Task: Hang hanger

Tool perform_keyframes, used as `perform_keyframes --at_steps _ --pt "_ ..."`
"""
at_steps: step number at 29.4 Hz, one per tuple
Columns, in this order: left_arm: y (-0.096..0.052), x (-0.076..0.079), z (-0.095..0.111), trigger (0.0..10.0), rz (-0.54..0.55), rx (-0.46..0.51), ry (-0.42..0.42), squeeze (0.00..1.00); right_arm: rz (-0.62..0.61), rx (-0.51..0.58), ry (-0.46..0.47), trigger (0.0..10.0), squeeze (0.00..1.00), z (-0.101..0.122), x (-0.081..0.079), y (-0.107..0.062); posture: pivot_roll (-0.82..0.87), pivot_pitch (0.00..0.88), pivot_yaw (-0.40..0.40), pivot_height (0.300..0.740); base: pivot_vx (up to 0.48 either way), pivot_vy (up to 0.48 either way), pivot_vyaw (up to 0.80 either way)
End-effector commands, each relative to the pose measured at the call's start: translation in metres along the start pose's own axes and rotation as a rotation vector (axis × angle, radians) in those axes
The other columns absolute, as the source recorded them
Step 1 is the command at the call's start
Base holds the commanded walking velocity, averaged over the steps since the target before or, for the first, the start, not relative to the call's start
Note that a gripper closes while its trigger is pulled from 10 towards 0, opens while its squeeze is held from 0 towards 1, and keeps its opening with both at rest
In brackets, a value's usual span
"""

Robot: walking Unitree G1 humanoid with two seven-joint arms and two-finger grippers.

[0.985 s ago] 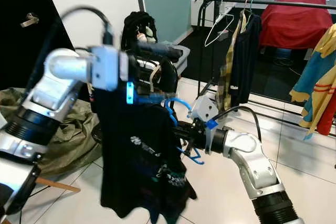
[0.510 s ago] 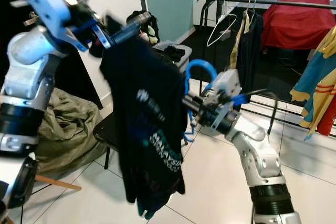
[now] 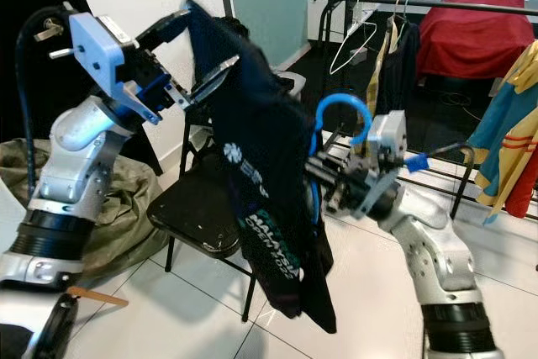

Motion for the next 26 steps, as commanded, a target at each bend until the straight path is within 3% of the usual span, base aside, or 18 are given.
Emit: perform_keyframes --at_steps 1,4,5,9,12,14,17,18,19,20,22,23,25,26 --pt "-0.005 -0.012 0.018 10.0 -0.004 0.040 0.054 0.00 0.045 -0.035 -0.004 10.0 0.00 -0.005 -0.006 0.000 -0.05 0.000 0.051 0.740 0.000 0.000 0.00" --pt "-0.019 -0.028 0.041 10.0 -0.147 -0.021 0.180 0.00 0.003 -0.113 -0.012 10.0 0.00 -0.011 0.004 -0.013 -0.05 0.000 0.051 0.740 0.000 0.000 0.00" --pt "-0.019 -0.028 0.041 10.0 -0.147 -0.021 0.180 0.00 0.003 -0.113 -0.012 10.0 0.00 -0.011 0.004 -0.013 -0.05 0.000 0.051 0.740 0.000 0.000 0.00" --pt "-0.025 -0.021 0.045 10.0 -0.437 -0.195 0.310 0.00 0.032 -0.190 -0.012 10.0 0.00 -0.016 0.004 -0.022 -0.05 0.000 0.052 0.740 0.000 0.000 0.00" --pt "-0.026 -0.018 0.046 10.0 -0.506 -0.221 0.316 0.00 0.039 -0.202 -0.012 10.0 0.00 -0.017 0.005 -0.023 -0.05 0.000 0.053 0.740 0.000 0.000 0.00" --pt "-0.027 -0.010 0.046 10.0 -0.636 -0.259 0.289 0.00 0.073 -0.233 -0.003 10.0 0.00 -0.019 0.002 -0.026 -0.04 0.000 0.056 0.740 0.000 0.000 0.00" --pt "-0.027 -0.010 0.046 10.0 -0.636 -0.259 0.289 0.00 0.073 -0.233 -0.003 10.0 0.00 -0.019 0.002 -0.026 -0.04 0.000 0.056 0.740 0.000 0.000 0.00" --pt "-0.027 -0.002 0.042 10.0 -0.723 -0.281 0.258 0.00 0.116 -0.267 0.003 10.0 0.00 -0.024 -0.003 -0.027 -0.04 0.000 0.058 0.740 0.000 0.000 0.00" --pt "-0.027 -0.002 0.042 10.0 -0.723 -0.281 0.258 0.00 0.116 -0.267 0.003 10.0 0.00 -0.024 -0.003 -0.027 -0.04 0.000 0.058 0.740 0.000 0.000 0.00" --pt "-0.028 0.013 0.032 10.0 -0.843 -0.322 0.228 0.00 0.188 -0.326 0.009 10.0 0.00 -0.030 -0.012 -0.027 -0.05 0.000 0.059 0.740 0.000 0.000 0.00" --pt "-0.028 0.013 0.032 10.0 -0.843 -0.322 0.228 0.00 0.188 -0.326 0.009 10.0 0.00 -0.030 -0.012 -0.027 -0.05 0.000 0.059 0.740 0.000 0.000 0.00" --pt "-0.030 0.025 0.023 10.0 -0.950 -0.366 0.204 0.00 0.245 -0.373 0.013 10.0 0.00 -0.036 -0.018 -0.028 -0.05 0.000 0.059 0.740 0.000 0.000 0.00" --pt "-0.030 0.025 0.023 10.0 -0.950 -0.366 0.204 0.00 0.245 -0.373 0.013 10.0 0.00 -0.036 -0.018 -0.028 -0.05 0.000 0.059 0.740 0.000 0.000 0.00" --pt "-0.031 0.033 0.016 10.0 -1.016 -0.396 0.195 0.00 0.281 -0.405 0.013 10.0 0.00 -0.039 -0.022 -0.028 -0.06 0.000 0.060 0.740 0.000 0.000 0.00"
Point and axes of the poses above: a point about 5 cm out from each wrist's last joint towards the gripper, its own y axis pointing out of the wrist towards the gripper, its own z axis along the axis of the wrist's last joint, x = y × z, the point moved 1 cm from there along y, pointing out of the wrist towards the gripper, and after that the axes turned 6 degrees about -y, right-handed, at the moved point
